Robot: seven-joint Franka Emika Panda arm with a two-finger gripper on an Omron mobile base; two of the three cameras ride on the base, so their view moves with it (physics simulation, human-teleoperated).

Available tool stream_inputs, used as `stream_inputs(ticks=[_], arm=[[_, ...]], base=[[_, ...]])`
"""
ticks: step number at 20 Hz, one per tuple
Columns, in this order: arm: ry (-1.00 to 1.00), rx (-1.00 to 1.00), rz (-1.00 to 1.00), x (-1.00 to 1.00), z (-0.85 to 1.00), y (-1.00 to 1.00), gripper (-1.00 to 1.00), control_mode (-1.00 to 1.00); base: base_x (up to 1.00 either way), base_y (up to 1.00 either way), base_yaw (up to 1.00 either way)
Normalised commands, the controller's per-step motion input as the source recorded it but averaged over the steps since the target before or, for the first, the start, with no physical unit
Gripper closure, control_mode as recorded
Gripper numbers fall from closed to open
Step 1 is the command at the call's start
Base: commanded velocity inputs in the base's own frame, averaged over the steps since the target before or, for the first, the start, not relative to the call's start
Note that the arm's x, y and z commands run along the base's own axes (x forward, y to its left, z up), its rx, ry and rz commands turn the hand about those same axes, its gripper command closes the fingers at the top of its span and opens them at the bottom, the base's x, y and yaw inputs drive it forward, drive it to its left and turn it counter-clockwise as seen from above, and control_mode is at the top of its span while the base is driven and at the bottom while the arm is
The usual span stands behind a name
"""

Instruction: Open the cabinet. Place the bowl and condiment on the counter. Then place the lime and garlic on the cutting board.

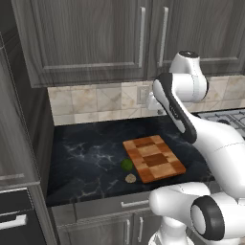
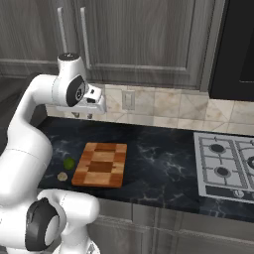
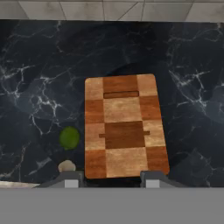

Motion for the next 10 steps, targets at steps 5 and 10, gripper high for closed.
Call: stream_inputs(ticks=[5, 10], arm=[[0.0, 0.0, 0.0, 0.01, -0.01, 0.0, -1.0, -1.0], [-0.01, 0.0, 0.0, 0.0, 0.03, 0.0, -1.0, -1.0]], base=[[0.0, 0.0, 0.0], [0.0, 0.0, 0.0]])
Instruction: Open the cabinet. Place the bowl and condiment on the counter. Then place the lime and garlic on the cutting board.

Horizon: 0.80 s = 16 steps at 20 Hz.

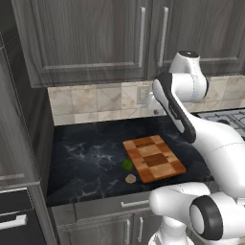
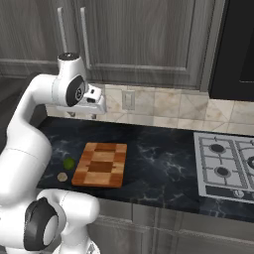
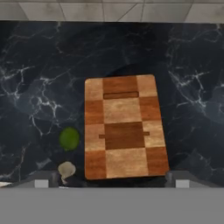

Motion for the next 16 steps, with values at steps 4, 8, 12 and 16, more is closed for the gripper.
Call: stream_inputs(ticks=[4, 8, 12, 16], arm=[[-0.13, 0.02, 0.0, 0.0, 0.33, 0.0, -1.0, -1.0], [-0.2, 0.02, 0.0, 0.0, 0.45, 0.0, -1.0, -1.0], [-0.2, 0.01, 0.0, 0.0, 0.46, 0.0, -1.0, -1.0], [-0.24, 0.01, 0.0, 0.0, 0.38, 0.0, -1.0, -1.0]], base=[[0.0, 0.0, 0.0], [0.0, 0.0, 0.0], [0.0, 0.0, 0.0], [0.0, 0.0, 0.0]])
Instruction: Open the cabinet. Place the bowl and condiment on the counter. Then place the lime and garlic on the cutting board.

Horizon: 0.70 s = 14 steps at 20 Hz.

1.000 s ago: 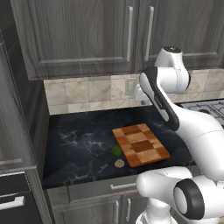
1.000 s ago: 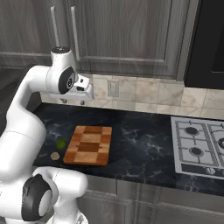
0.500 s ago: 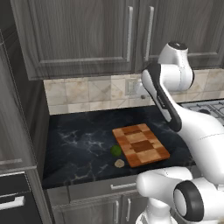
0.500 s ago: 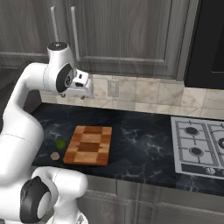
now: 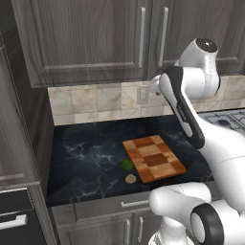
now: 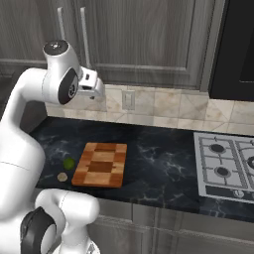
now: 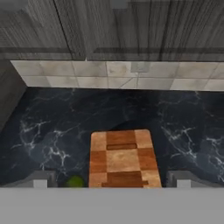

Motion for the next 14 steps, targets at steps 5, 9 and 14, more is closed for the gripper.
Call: stream_inputs(ticks=[5, 9, 14], arm=[[-0.27, 0.01, 0.0, 0.05, 0.31, 0.0, -1.0, -1.0], [-0.23, 0.02, 0.0, 0.2, 0.27, 0.0, -1.0, -1.0], [-0.15, 0.03, 0.0, 0.37, 0.28, 0.0, -1.0, -1.0]], base=[[0.0, 0.0, 0.0], [0.0, 0.0, 0.0], [0.0, 0.0, 0.0]])
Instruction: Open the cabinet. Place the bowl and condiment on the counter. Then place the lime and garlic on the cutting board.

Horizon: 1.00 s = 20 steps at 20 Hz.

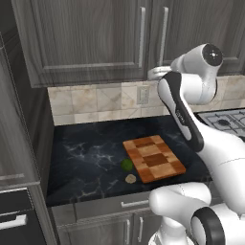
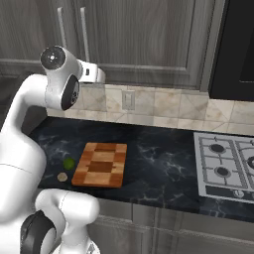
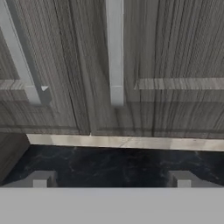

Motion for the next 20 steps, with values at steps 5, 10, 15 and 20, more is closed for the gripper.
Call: stream_inputs(ticks=[5, 10, 15, 20], arm=[[-0.09, 0.05, 0.0, 0.35, 0.31, -0.03, -1.0, -1.0], [-0.05, 0.06, 0.0, 0.35, 0.3, -0.1, -1.0, -1.0], [-0.06, 0.03, 0.0, 0.4, 0.19, -0.05, -1.0, -1.0], [-0.03, 0.0, 0.0, 0.42, 0.09, 0.0, -1.0, -1.0]], base=[[0.0, 0.0, 0.0], [0.0, 0.0, 0.0], [0.0, 0.0, 0.0], [0.0, 0.0, 0.0]])
